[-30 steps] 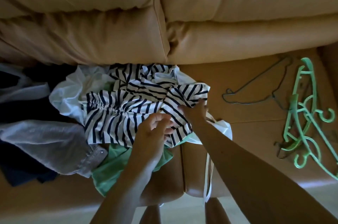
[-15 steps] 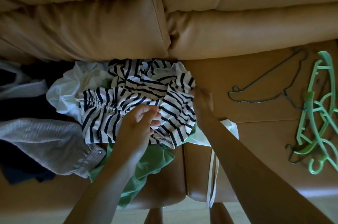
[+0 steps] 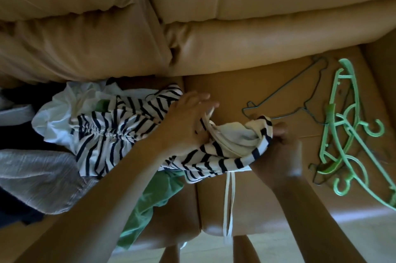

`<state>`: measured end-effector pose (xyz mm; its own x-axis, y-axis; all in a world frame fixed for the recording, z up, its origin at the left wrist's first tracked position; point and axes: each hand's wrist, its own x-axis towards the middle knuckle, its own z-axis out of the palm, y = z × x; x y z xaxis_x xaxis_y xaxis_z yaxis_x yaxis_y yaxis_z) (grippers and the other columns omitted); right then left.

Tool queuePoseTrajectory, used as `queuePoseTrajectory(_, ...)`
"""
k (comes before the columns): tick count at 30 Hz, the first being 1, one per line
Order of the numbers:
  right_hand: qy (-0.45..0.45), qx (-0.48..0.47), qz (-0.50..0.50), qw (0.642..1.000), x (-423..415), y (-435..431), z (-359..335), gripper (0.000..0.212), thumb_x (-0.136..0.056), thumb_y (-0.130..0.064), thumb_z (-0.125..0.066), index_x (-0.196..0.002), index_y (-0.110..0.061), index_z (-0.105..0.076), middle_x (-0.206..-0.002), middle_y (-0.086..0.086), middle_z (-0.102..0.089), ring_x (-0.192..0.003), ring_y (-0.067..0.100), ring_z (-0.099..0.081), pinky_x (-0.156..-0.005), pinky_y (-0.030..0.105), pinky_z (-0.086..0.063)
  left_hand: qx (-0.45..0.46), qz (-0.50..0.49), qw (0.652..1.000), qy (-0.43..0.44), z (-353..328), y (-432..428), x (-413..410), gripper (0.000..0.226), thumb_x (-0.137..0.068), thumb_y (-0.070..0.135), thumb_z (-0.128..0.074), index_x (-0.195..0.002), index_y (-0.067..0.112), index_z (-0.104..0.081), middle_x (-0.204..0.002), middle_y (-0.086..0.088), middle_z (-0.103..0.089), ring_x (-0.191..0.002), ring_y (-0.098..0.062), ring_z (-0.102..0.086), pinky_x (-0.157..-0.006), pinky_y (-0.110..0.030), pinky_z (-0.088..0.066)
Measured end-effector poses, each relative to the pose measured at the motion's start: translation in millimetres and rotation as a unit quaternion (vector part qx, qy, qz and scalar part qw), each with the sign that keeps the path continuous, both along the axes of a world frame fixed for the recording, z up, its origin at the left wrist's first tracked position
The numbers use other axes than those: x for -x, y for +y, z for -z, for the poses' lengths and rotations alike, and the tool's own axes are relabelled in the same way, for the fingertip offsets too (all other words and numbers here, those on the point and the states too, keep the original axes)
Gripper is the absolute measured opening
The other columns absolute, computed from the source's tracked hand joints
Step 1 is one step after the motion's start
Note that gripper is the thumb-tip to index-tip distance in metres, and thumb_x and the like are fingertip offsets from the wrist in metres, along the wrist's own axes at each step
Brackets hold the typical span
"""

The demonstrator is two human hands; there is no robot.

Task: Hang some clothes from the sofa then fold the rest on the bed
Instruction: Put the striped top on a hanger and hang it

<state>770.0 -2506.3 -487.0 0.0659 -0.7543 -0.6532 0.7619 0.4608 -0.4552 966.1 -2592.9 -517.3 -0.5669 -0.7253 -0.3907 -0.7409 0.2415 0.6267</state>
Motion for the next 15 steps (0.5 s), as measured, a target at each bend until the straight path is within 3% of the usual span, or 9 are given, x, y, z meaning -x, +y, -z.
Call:
queuePoseTrajectory(2,-0.007,0.052,-0.005,0.999,11.0,0.9,-4.9,0.018,-0.070,-0.026,-0.056,-0.054,-0.019,-0.053,-0.057,-0.003,-0.049,-0.057,0.015,-0.054,-0.060,0.027,-0.051,0.008,0.054,0.998,-0.033,7.1,1.4,18.9,0.025,-0.089,0.038,-0.055,-0.107,0.025,-0.067,-0.116,0.002,-0.065,-0.115,-0.021,-0.055,-0.098,-0.042,-0.043)
queuePoseTrajectory(4,0.004,0.081,-0.007,0.997,30.6,7.0,0.1,0.029,-0.059,-0.026,-0.071,-0.061,-0.017,-0.044,-0.059,0.000,-0.043,-0.059,0.019,-0.048,-0.061,0.029,-0.049,0.014,0.043,0.999,0.008,11.0,8.0,34.0,0.026,-0.096,0.038,-0.045,-0.078,0.028,-0.060,-0.076,0.005,-0.061,-0.074,-0.012,-0.057,-0.069,-0.038,-0.046)
queuePoseTrajectory(6,0.046,0.097,0.009,0.994,59.3,17.4,7.3,0.021,-0.065,-0.021,-0.067,-0.068,-0.012,-0.048,-0.069,0.009,-0.051,-0.070,0.027,-0.058,-0.069,0.035,-0.054,0.030,0.010,0.997,0.075,-1.1,15.7,56.4,0.030,-0.100,0.036,-0.044,-0.072,0.032,-0.053,-0.061,0.009,-0.055,-0.059,-0.006,-0.055,-0.057,-0.026,-0.042)
queuePoseTrajectory(8,0.114,0.088,0.020,0.989,74.6,22.6,16.1,0.023,-0.075,-0.019,-0.061,-0.087,-0.001,-0.054,-0.091,0.021,-0.058,-0.093,0.038,-0.064,-0.086,0.049,-0.055,0.040,-0.035,0.990,0.132,-15.9,22.0,59.1,0.026,-0.100,0.027,-0.053,-0.075,0.021,-0.060,-0.055,0.009,-0.052,-0.052,-0.005,-0.053,-0.052,-0.016,-0.032)
queuePoseTrajectory(10,0.168,0.050,0.063,0.982,100.4,30.8,24.8,0.026,-0.079,-0.009,-0.059,-0.103,0.000,-0.053,-0.101,0.022,-0.059,-0.102,0.041,-0.061,-0.094,0.055,-0.050,0.061,-0.031,0.984,0.163,-38.0,29.4,70.9,0.025,-0.095,0.029,-0.057,-0.075,0.014,-0.062,-0.057,0.004,-0.048,-0.053,-0.012,-0.049,-0.051,-0.017,-0.028)
queuePoseTrajectory(12,0.216,0.029,0.101,0.971,122.7,38.7,32.8,0.025,-0.081,-0.001,-0.055,-0.106,-0.005,-0.053,-0.096,0.017,-0.059,-0.094,0.033,-0.062,-0.086,0.047,-0.052,0.028,-0.006,0.979,0.201,-49.6,37.1,80.1,0.021,-0.094,0.032,-0.060,-0.079,0.017,-0.066,-0.065,0.002,-0.049,-0.057,-0.014,-0.049,-0.052,-0.018,-0.033)
queuePoseTrajectory(15,0.338,-0.040,0.096,0.935,146.3,49.7,47.1,0.018,-0.083,-0.003,-0.059,-0.101,-0.006,-0.055,-0.087,0.010,-0.061,-0.082,0.022,-0.063,-0.072,0.036,-0.053,-0.019,0.024,0.984,0.177,-42.5,54.5,90.9,0.019,-0.093,0.039,-0.064,-0.081,0.025,-0.068,-0.082,0.004,-0.058,-0.071,-0.017,-0.057,-0.059,-0.034,-0.046)
